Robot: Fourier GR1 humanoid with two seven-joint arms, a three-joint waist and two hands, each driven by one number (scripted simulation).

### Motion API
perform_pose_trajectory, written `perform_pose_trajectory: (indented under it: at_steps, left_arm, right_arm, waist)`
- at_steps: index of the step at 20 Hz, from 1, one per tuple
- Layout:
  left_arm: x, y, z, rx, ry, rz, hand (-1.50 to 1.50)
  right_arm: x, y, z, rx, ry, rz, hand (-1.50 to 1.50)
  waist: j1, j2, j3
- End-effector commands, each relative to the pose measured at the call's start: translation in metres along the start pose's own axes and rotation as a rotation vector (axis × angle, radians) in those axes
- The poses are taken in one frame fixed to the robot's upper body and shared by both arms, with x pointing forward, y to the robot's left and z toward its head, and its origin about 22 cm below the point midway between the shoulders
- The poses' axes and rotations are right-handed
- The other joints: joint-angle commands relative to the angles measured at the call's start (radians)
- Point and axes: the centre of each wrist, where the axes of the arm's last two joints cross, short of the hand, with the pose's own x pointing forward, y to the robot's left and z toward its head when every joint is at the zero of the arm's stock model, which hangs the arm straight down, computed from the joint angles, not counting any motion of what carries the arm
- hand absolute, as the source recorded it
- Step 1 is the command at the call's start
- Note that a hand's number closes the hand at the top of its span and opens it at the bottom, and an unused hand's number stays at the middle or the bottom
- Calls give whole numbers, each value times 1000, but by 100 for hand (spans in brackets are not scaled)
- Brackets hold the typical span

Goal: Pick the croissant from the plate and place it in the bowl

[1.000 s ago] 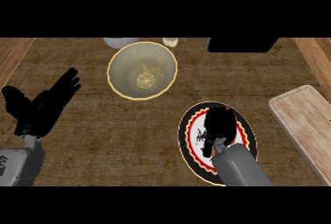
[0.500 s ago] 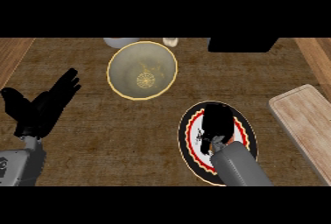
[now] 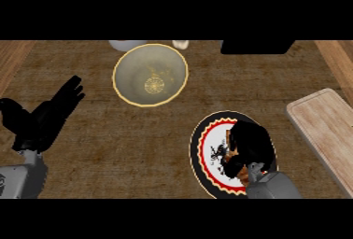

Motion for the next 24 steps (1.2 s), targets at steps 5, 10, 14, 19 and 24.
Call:
perform_pose_trajectory:
  at_steps: [5,10,14,19,24]
  left_arm:
    - [8,15,10,3,-2,-6,0]
    - [14,1,-1,12,10,5,0]
    - [3,-8,7,-3,1,19,0]
    - [2,1,-2,-5,-5,3,0]
    - [-2,1,-3,-23,-2,-6,0]
  right_arm:
    - [-7,-39,61,-85,-86,-50,150]
    - [7,-83,109,-165,-120,-65,150]
    - [34,-122,135,-254,-150,-33,150]
    - [50,-142,158,-303,-172,22,150]
    - [78,-167,145,-296,-247,-117,150]
  waist:
    - [0,0,1]
    - [-4,0,1]
    - [8,-1,0]
    - [4,0,-1]
    - [15,1,-1]
